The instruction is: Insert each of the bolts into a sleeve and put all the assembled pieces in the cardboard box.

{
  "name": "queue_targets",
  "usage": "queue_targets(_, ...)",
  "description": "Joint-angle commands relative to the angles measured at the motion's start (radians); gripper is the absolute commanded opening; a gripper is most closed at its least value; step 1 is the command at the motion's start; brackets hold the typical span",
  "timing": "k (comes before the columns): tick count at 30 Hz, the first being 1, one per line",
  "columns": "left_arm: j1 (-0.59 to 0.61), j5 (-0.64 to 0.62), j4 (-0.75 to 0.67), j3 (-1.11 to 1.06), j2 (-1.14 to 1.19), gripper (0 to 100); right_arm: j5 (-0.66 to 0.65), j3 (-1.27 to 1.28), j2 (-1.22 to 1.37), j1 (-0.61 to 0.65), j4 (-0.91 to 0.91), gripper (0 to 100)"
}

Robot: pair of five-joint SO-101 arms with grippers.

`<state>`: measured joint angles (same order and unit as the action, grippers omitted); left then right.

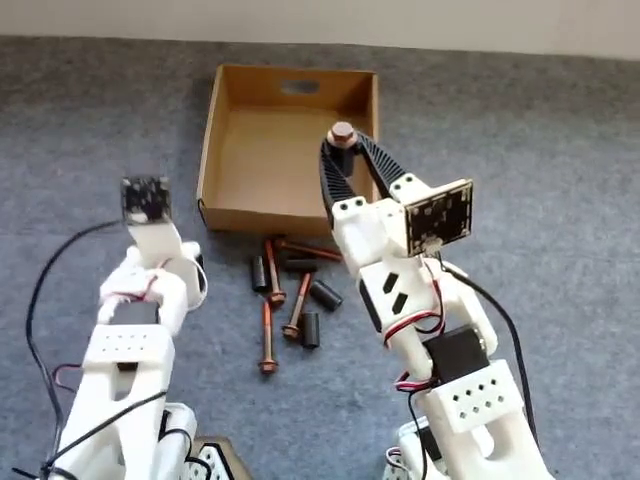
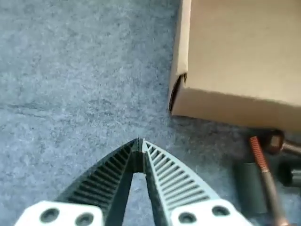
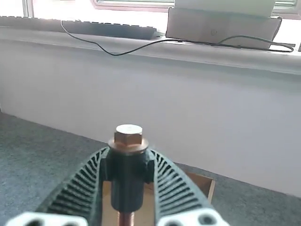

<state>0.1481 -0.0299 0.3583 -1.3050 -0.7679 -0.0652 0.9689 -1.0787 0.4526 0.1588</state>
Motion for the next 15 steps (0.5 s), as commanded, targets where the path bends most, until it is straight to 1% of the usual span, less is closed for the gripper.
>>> queue_targets(1,0.013,0.114,-0.117,-0.044,-0.008,1,0.002,-0.045,-0.001,-0.015,0.074,0.8)
queue_targets(6,0.015,0.083,-0.092,-0.038,-0.005,1,0.005,-0.165,0.004,-0.082,0.246,0.9)
queue_targets(9,0.015,0.037,-0.034,0.013,0.035,1,0.002,-0.206,0.067,-0.093,0.280,0.9)
queue_targets(11,0.010,0.029,0.006,0.071,0.119,1,0.000,-0.239,0.154,-0.094,0.280,0.9)
queue_targets(15,0.010,0.032,0.069,0.231,0.363,1,0.006,-0.349,0.383,-0.096,0.288,0.9)
